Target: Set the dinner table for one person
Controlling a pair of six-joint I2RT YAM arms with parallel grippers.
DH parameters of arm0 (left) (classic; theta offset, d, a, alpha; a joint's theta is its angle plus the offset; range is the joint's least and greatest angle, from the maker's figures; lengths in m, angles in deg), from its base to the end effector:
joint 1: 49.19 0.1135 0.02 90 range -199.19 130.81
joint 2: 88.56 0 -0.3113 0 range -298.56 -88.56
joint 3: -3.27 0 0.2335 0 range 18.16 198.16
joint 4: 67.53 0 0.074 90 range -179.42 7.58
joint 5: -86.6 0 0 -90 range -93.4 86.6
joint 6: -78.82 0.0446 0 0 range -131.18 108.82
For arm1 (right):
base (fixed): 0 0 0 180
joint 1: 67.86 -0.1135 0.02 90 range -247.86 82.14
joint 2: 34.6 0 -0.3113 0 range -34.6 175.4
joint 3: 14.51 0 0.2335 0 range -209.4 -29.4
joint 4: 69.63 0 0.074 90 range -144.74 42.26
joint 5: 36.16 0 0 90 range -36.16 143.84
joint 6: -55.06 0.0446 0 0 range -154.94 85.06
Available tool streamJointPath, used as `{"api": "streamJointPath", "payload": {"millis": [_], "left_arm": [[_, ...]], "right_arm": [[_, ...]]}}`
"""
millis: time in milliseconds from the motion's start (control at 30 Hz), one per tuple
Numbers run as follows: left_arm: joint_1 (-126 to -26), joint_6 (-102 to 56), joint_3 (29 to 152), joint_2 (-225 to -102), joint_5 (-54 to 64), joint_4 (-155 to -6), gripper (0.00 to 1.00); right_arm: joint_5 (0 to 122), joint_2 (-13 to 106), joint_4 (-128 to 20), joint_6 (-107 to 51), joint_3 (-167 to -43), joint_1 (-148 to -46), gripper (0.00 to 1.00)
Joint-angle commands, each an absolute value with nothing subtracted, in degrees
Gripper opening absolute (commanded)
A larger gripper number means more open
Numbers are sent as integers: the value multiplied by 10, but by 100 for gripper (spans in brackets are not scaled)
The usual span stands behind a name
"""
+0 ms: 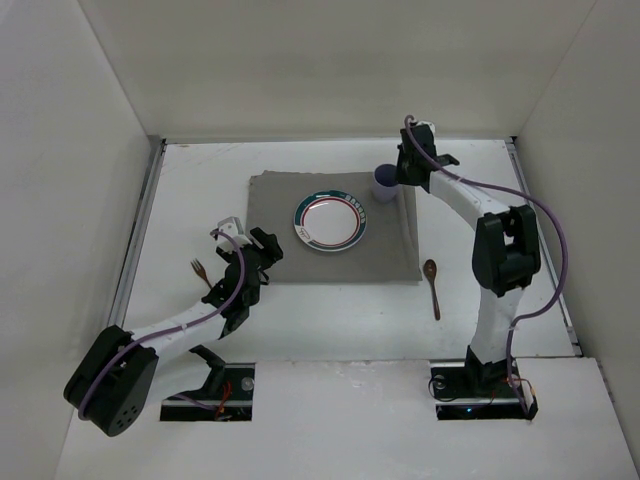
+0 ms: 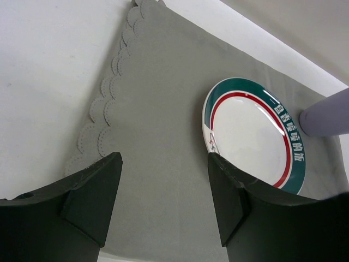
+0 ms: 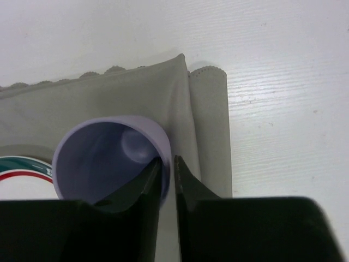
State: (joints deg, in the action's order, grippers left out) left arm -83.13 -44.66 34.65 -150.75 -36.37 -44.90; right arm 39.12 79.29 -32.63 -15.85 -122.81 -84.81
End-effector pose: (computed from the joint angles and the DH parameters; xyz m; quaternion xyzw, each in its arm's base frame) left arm 0.1675 -0.0835 0.2534 -0.1829 0.7254 -0.1701 0.6414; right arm 0.4478 0.1246 0.2961 0.0684 0.9070 0.0118 0.4154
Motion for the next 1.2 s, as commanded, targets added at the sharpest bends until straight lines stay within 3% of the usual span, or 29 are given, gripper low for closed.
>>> {"api": "streamJointPath", "payload": {"millis": [0, 133, 400, 567, 700, 733, 833, 900, 967, 1067, 1167], "left_arm": [[-825, -452, 346, -1510, -364, -423, 62], [-825, -453, 343, -1504, -361, -420, 62], [-820, -455, 343, -1509, -357, -421, 62], [-825, -458, 345, -1507, -357, -423, 62], [-824, -464, 347, -1516, -354, -423, 62], [-823, -469, 347, -1517, -350, -424, 62], [-818, -484, 346, -1515, -330, -424, 63], [-809, -487, 345, -1519, -324, -423, 63], [-796, -492, 342, -1520, -314, -424, 63], [-781, -505, 337, -1511, -297, -424, 63], [-774, -509, 338, -1521, -294, -424, 63]], "right_arm": [[376, 794, -325, -163, -1263, -849, 28], [374, 789, -336, -161, -1271, -849, 48], [363, 728, -350, -156, -1250, -850, 61], [363, 608, -394, -138, -1145, -862, 72], [319, 487, -450, -68, -983, -865, 70], [306, 457, -465, -46, -934, -866, 63], [277, 383, -476, 23, -796, -872, 29], [273, 333, -447, 82, -715, -884, 18], [269, 299, -411, 122, -662, -903, 20], [268, 302, -368, 139, -624, -915, 37], [277, 318, -356, 163, -607, -930, 45]]}}
